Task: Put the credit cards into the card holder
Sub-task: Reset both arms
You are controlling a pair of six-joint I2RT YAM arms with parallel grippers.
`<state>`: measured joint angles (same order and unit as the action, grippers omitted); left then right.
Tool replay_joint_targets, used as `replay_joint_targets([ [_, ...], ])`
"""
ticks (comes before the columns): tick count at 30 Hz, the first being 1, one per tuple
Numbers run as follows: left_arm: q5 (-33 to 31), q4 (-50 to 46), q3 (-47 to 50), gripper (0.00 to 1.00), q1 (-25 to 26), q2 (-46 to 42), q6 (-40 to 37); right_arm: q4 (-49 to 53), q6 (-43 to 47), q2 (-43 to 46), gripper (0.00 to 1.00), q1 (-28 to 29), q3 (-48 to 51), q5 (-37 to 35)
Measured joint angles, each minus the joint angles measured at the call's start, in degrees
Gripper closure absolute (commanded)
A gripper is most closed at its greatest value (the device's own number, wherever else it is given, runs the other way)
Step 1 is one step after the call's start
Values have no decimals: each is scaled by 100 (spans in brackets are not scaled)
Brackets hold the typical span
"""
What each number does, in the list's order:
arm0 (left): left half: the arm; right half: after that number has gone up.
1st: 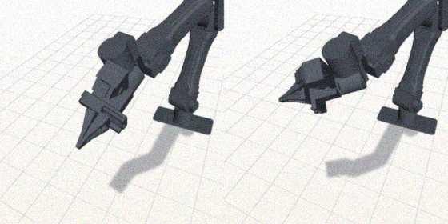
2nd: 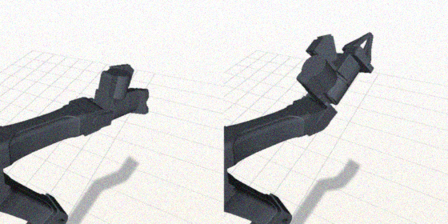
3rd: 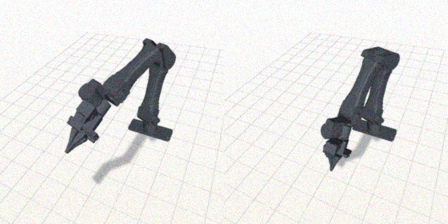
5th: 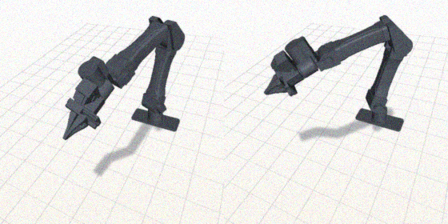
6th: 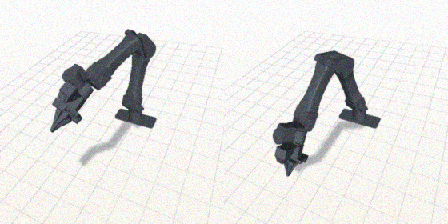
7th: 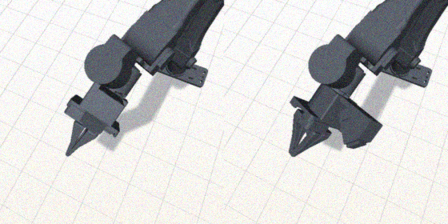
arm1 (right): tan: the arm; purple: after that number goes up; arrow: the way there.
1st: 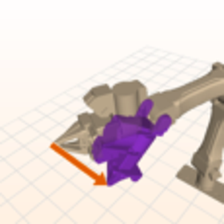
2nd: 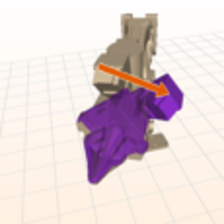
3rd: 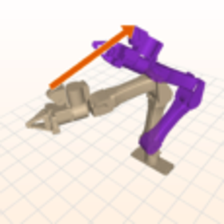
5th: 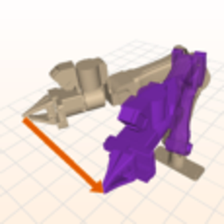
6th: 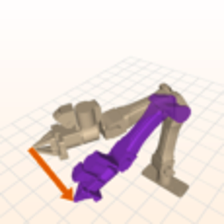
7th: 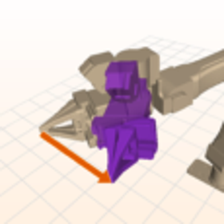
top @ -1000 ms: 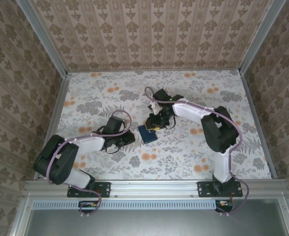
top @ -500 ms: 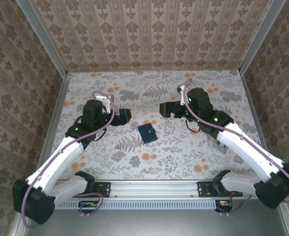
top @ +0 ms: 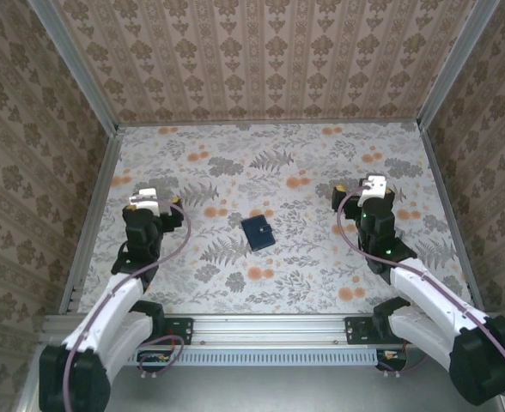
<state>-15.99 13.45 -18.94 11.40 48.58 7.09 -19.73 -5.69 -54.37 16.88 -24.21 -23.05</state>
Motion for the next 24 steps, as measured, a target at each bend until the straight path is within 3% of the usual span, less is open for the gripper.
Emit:
replay_joint_targets([
  [7,-155,984,83,0,-367,942,-92,-1471,490,-1156,0,-817,581,750],
  [12,-122,2033,337,0,-481,1746,-92,-2245,573,-1722,0,-907,857,984],
  [24,577,2822,-98,0,-935,2997,-597,-3311,417,-3163,0,-1609,597,1543],
])
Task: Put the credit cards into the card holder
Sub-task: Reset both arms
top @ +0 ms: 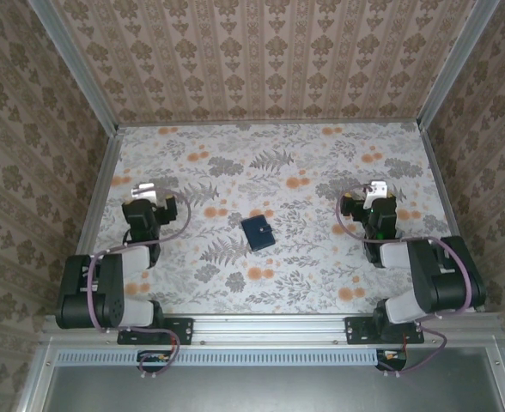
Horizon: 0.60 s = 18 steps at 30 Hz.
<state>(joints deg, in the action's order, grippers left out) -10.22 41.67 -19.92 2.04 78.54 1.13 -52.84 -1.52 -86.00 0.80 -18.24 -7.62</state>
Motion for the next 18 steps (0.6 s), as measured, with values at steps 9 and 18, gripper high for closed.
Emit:
replay_joint_targets([
  [9,144,721,-79,0,-85,1001,-79,103,-144,-140,0,-52,-195,74],
  [18,127,813,-85,0,-63,994,-79,245,-98,-140,0,74,-393,81],
])
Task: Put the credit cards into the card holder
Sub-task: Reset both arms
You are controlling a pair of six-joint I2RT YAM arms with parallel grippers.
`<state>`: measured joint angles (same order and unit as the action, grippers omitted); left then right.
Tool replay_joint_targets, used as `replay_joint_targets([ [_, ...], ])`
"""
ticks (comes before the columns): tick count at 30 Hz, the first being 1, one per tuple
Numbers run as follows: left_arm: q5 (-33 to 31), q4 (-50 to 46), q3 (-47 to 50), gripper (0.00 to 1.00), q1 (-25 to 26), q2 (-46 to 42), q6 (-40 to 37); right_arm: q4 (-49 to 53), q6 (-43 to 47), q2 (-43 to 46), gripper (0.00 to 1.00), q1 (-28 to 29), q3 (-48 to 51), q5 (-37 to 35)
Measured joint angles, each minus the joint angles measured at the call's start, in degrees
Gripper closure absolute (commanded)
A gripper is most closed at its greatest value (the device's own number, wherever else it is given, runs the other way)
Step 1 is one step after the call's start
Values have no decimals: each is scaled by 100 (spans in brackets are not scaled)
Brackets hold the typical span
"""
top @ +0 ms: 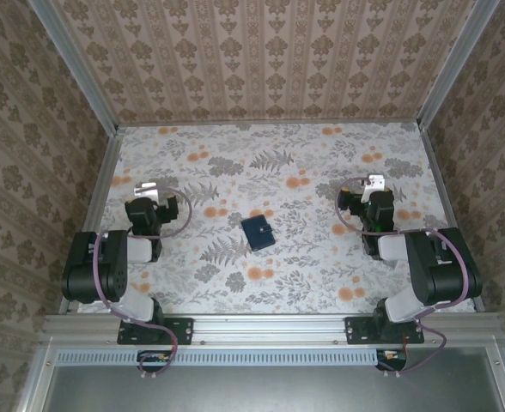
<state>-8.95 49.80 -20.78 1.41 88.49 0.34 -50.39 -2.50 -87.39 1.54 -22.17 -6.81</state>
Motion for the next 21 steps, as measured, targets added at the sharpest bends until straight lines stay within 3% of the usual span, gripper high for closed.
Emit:
replay_joint_targets([
  [21,-50,-4,-2,0,81,0,-20,155,42,0,0,-2,-39,90],
])
